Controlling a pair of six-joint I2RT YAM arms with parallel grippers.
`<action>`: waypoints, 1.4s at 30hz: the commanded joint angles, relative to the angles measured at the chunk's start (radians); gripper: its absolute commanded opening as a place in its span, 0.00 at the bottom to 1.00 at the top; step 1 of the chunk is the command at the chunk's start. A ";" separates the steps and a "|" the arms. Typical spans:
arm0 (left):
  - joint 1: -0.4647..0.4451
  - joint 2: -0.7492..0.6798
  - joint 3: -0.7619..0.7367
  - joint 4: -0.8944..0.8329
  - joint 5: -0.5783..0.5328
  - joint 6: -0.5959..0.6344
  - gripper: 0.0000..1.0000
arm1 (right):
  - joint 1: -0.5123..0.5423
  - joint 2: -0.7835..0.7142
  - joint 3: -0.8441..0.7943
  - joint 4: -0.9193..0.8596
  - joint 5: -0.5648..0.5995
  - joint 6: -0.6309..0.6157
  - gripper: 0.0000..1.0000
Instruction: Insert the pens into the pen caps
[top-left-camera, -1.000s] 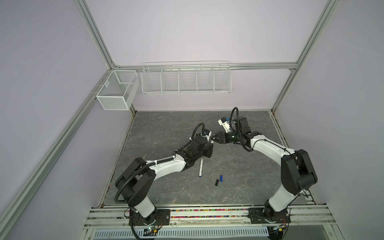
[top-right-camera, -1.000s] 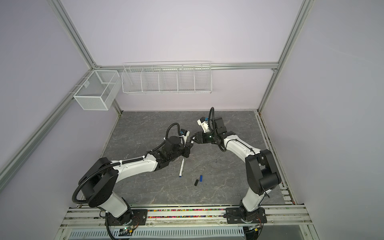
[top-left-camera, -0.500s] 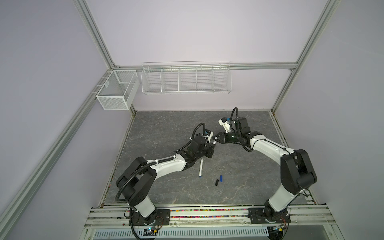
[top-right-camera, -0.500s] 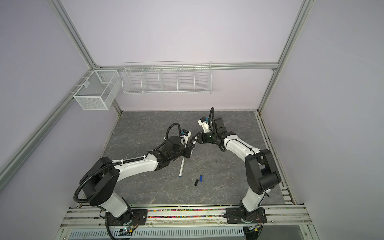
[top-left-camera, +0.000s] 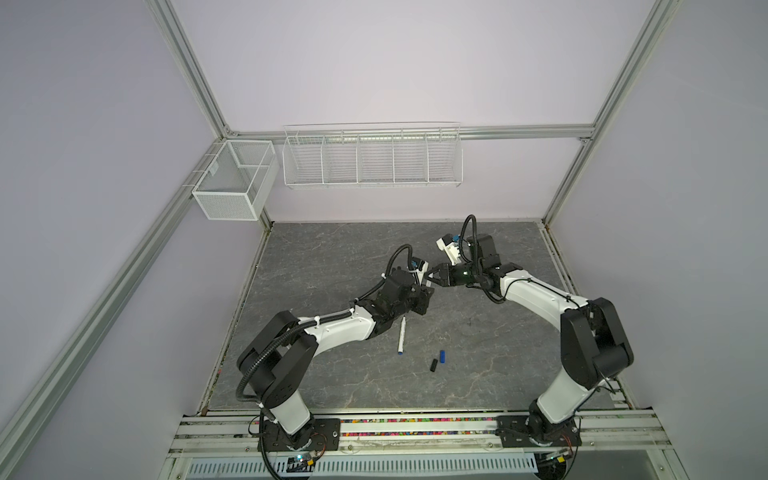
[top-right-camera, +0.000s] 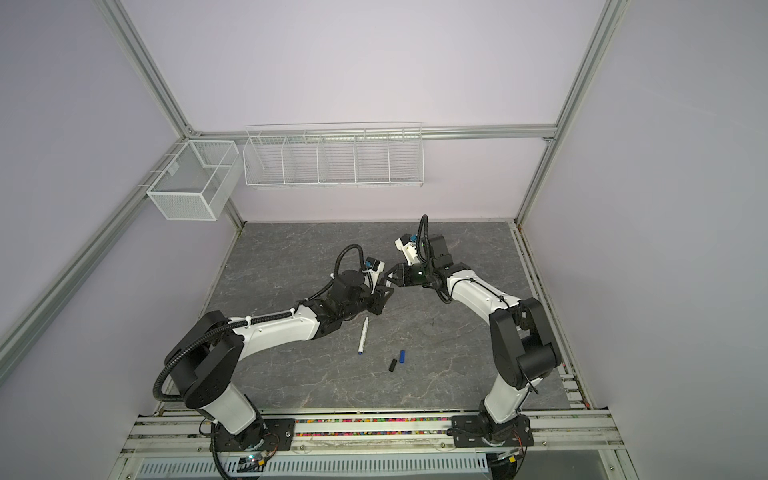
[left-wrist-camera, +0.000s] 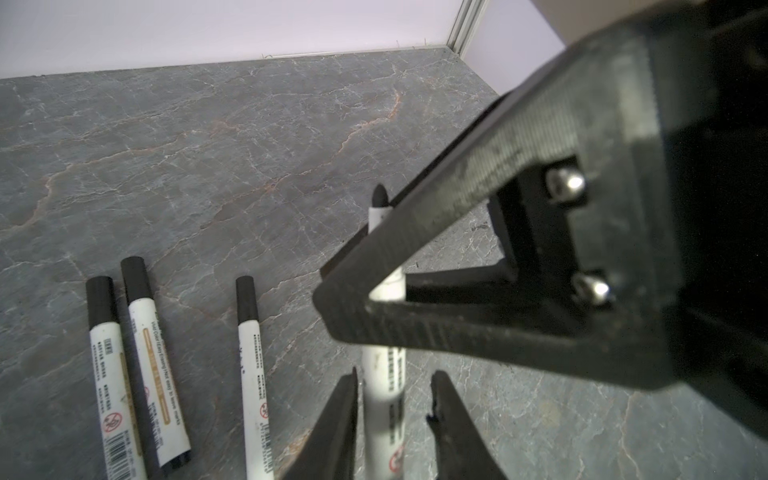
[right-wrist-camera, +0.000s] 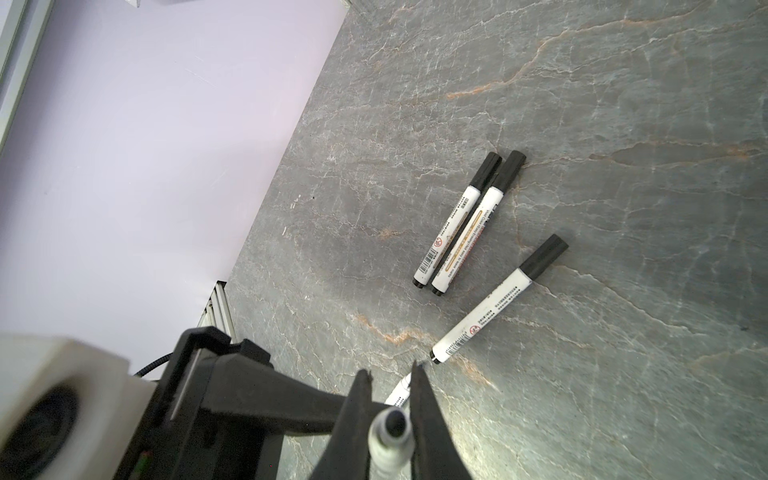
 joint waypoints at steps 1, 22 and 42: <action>-0.001 0.016 0.026 -0.012 0.001 -0.001 0.28 | 0.000 -0.013 -0.014 0.023 -0.034 -0.022 0.08; -0.001 0.029 0.032 -0.019 0.013 0.001 0.22 | -0.004 -0.024 -0.013 0.026 -0.069 -0.019 0.09; 0.010 0.018 0.003 0.014 0.025 -0.011 0.00 | -0.021 -0.030 -0.021 0.041 -0.084 0.004 0.09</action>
